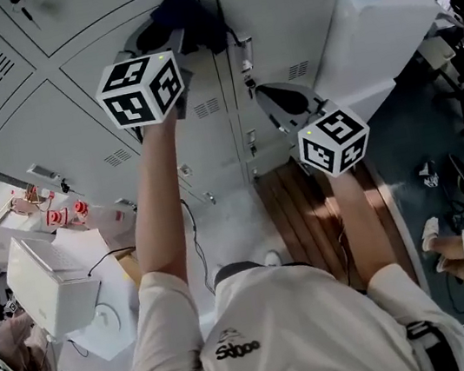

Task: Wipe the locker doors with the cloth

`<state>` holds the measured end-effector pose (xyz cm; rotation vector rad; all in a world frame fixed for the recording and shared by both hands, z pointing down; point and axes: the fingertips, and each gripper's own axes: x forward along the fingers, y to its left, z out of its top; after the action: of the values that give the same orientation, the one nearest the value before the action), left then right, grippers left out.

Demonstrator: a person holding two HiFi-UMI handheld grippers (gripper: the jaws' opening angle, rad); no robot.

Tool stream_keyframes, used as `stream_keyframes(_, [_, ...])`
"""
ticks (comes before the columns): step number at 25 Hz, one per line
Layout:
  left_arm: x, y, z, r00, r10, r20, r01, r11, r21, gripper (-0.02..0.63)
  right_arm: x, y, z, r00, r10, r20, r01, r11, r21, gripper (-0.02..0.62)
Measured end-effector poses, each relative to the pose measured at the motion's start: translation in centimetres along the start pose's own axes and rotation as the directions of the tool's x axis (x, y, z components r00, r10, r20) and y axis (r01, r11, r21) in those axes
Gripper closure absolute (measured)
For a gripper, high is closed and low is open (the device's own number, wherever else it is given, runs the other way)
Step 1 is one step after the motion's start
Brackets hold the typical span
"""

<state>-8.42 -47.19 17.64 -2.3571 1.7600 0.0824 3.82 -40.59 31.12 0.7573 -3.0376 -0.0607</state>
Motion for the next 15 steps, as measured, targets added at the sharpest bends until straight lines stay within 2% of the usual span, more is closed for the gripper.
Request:
stream_keyframes(5, [-2.6, 2.7, 1.1, 1.000, 0.020, -0.010, -0.020, 1.000, 0.010, 0.517, 1.0, 3.2, 1.9, 1.000, -0.020, -0.004, 0.019, 0.995, -0.101, 0.588])
stream_keyframes(12, [-8.6, 8.1, 1.1, 0.997, 0.068, -0.044, -0.066, 0.997, 0.048, 0.520, 4.6, 7.6, 3.4, 1.000, 0.012, 0.010, -0.011, 0.995, -0.097, 0.588])
stream_keyframes(15, [-11.2, 10.5, 1.2, 0.995, 0.087, -0.038, -0.086, 0.996, 0.036, 0.520, 6.3, 9.4, 3.9, 0.999, 0.029, 0.016, -0.027, 0.995, -0.097, 0.588])
